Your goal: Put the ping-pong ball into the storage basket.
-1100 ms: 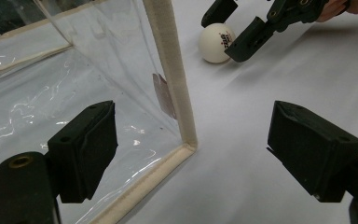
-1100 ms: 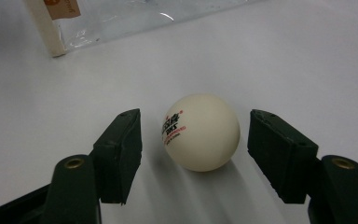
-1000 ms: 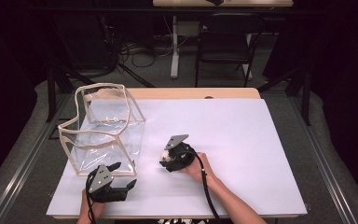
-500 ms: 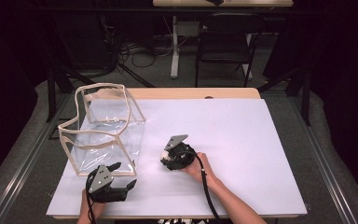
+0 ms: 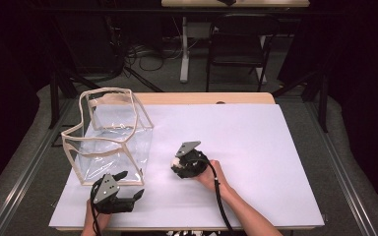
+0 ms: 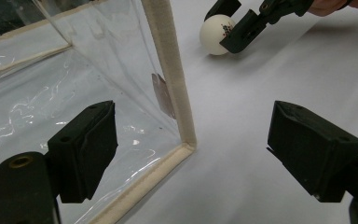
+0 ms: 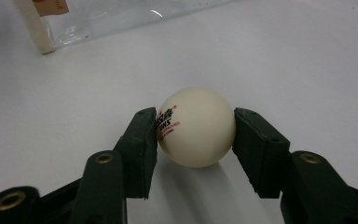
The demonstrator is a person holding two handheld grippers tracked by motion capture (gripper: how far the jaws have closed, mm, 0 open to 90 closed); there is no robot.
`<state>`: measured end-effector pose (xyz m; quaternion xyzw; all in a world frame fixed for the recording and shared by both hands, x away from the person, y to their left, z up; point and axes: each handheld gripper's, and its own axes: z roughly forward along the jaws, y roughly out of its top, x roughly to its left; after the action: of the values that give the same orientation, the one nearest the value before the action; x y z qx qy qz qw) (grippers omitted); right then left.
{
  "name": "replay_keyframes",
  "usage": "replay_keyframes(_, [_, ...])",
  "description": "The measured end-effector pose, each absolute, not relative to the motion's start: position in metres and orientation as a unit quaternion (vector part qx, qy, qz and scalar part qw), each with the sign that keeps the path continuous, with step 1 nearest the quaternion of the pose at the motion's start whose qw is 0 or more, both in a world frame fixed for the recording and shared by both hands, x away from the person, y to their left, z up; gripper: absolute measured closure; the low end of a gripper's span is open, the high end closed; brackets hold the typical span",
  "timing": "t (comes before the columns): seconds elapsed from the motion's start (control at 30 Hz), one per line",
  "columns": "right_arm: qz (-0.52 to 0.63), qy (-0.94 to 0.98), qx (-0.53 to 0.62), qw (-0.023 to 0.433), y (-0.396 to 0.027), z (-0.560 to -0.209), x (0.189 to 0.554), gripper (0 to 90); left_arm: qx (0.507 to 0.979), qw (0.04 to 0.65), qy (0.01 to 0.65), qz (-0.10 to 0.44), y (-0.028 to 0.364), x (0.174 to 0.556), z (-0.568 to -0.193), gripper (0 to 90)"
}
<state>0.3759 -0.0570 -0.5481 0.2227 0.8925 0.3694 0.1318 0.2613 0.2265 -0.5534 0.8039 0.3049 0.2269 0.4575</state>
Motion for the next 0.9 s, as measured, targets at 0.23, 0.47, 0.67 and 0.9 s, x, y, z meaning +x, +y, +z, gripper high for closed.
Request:
replay_keyframes(0.23, [0.372, 0.89, 0.227, 0.135, -0.061, -0.544, 0.376, 50.3, 0.804, 0.458, 0.304, 0.228, 0.226, 0.261, -0.553, 16.2])
replay_keyframes(0.47, [0.379, 0.885, 0.232, 0.14, -0.067, -0.537, 0.377, 50.4, 0.803, 0.46, 0.304, 0.226, 0.226, 0.261, -0.553, 16.2])
replay_keyframes(0.67, [0.381, 0.882, 0.236, 0.143, -0.071, -0.534, 0.378, 50.4, 0.803, 0.461, 0.303, 0.226, 0.226, 0.261, -0.553, 16.2])
replay_keyframes(0.9, [0.386, 0.878, 0.243, 0.145, -0.077, -0.528, 0.379, 50.5, 0.802, 0.461, 0.304, 0.226, 0.226, 0.261, -0.554, 16.2])
